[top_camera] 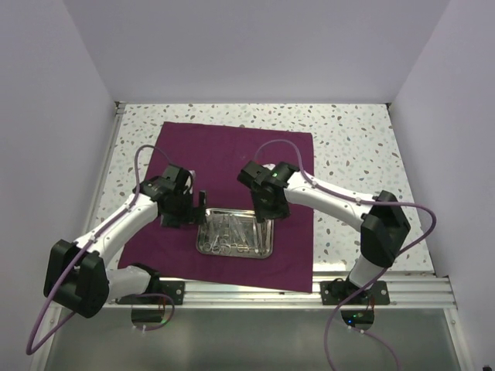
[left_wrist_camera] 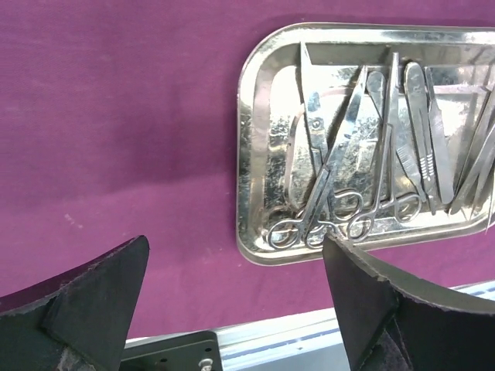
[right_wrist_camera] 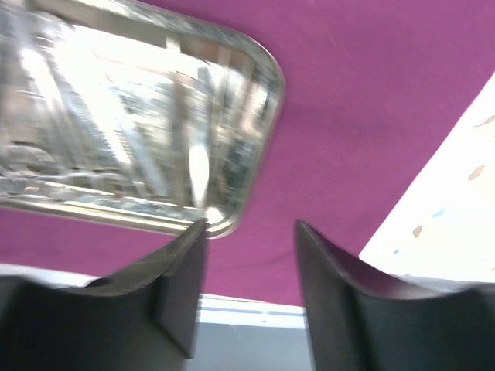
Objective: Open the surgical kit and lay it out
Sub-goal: Pick up the medical item from the container.
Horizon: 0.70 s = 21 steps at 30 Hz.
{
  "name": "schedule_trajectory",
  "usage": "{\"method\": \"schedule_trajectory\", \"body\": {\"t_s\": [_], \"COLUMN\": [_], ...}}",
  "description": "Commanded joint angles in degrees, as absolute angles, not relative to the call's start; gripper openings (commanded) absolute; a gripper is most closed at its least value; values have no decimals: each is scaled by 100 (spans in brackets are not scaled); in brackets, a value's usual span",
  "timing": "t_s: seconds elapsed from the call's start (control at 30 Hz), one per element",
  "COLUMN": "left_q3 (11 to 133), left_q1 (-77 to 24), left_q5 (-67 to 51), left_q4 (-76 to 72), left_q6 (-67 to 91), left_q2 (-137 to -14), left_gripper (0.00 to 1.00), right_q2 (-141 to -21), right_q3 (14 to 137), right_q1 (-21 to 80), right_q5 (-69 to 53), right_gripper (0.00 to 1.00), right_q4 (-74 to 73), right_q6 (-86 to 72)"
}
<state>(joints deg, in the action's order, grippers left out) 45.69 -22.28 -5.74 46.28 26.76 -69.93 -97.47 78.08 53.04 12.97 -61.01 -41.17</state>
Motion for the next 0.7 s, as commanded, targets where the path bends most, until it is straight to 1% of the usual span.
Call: {"method": "schedule_trajectory", "body": {"t_s": [0.0, 0.1, 0.13, 0.2, 0.23, 0.33, 0.47, 0.67], "left_q3": [4939, 5062, 5089, 5168, 5185, 5203, 5089, 5071], "left_q1": [-2232, -2232, -2232, -2224, -2224, -2224, -2224, -2224], "left_q5": [-273, -80, -18, 130, 184, 220, 202, 158], "left_q4": [4720, 4632, 4632, 4606, 4588, 4562, 4518, 4491], "left_q6": [2575, 2505, 2470, 2365, 2338, 2241, 2215, 2197], "left_q2": [-6855, -6864, -6899, -6952, -6952, -6952, -6899, -6855], "left_gripper": [98, 98, 98, 98, 98, 98, 98, 97], "right_q2": [-9641, -9852, -9957, -10028, -10063, -10169, -10397, -10582], "right_q3": [8305, 8341, 8219, 8017, 7816, 7612, 7629, 7673], "right_q1": [5344, 5423, 5484, 5528, 5554, 5633, 5722, 5933], "right_q5": [1276, 1064, 959, 809, 704, 607, 484, 413], "right_gripper": [50, 45, 41, 38, 34, 31, 28, 25], "right_q4": [-6284, -6091, -6021, -5740, -5644, -5379, -5344, -5335], "right_q6": [-4087, -4052, -4060, -4131, -4166, -4263, -4271, -4280]}}
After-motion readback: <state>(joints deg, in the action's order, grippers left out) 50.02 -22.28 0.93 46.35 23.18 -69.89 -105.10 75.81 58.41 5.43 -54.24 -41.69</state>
